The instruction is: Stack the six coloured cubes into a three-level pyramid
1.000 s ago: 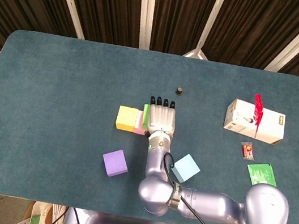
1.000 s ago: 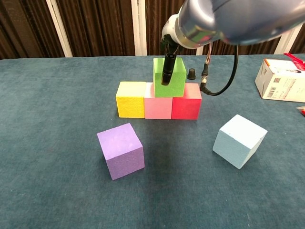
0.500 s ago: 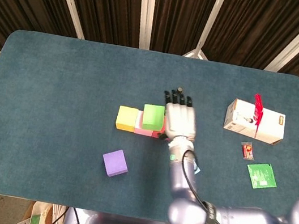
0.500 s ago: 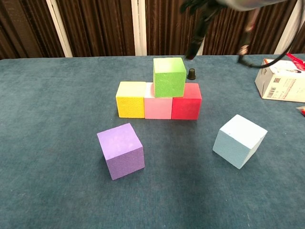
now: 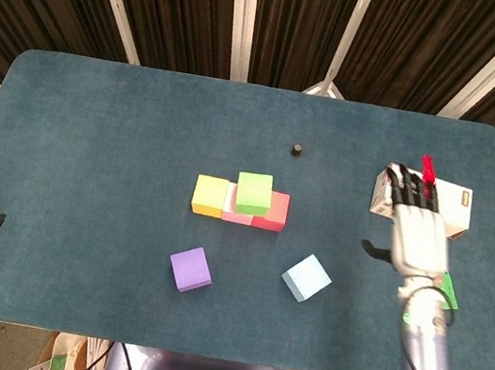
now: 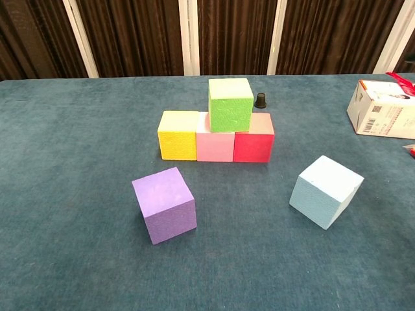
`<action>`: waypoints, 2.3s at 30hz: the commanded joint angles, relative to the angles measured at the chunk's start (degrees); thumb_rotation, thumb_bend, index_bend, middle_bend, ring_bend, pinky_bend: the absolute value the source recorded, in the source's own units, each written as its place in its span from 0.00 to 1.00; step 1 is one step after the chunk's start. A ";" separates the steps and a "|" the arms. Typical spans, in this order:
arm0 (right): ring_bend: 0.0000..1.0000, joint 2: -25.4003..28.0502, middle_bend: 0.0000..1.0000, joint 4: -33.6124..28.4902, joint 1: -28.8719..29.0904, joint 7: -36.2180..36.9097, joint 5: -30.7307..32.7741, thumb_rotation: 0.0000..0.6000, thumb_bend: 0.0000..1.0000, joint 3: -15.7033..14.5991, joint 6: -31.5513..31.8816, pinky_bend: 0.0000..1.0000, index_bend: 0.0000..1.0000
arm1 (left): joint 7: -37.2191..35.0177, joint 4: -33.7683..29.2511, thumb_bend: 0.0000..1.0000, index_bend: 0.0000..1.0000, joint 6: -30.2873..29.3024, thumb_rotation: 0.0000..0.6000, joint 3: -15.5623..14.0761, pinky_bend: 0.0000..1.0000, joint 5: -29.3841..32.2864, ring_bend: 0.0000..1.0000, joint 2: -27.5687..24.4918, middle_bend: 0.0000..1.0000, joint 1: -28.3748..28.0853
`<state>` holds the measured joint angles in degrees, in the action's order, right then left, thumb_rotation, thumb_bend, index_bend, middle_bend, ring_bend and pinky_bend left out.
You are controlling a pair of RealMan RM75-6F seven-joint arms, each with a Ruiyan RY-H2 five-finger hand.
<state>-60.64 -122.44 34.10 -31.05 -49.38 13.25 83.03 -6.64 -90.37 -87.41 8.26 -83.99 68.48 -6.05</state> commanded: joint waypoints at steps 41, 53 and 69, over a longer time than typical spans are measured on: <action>0.00 -7.67 0.03 31.61 -28.11 20.90 -19.67 1.00 0.13 -9.21 5.33 0.00 0.00 | -9.26 -4.36 0.29 0.09 42.49 1.00 -5.39 0.00 -21.49 0.00 -6.98 0.06 -38.82; 0.00 -7.89 0.03 31.68 -28.79 20.59 -17.83 1.00 0.13 -7.21 3.70 0.00 0.00 | -11.38 -0.27 0.29 0.08 43.68 1.00 -8.63 0.00 -22.51 0.00 0.63 0.07 -43.39; 0.00 -6.79 0.03 30.54 -30.26 22.90 -16.64 1.00 0.13 -5.01 3.07 0.00 0.00 | -4.83 1.61 0.29 0.10 45.48 1.00 -8.91 0.00 -18.58 0.00 7.35 0.11 -46.36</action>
<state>-67.45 -91.86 3.88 -8.20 -66.08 8.18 86.15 -11.73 -88.99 -42.06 -0.60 -102.84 75.49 -52.19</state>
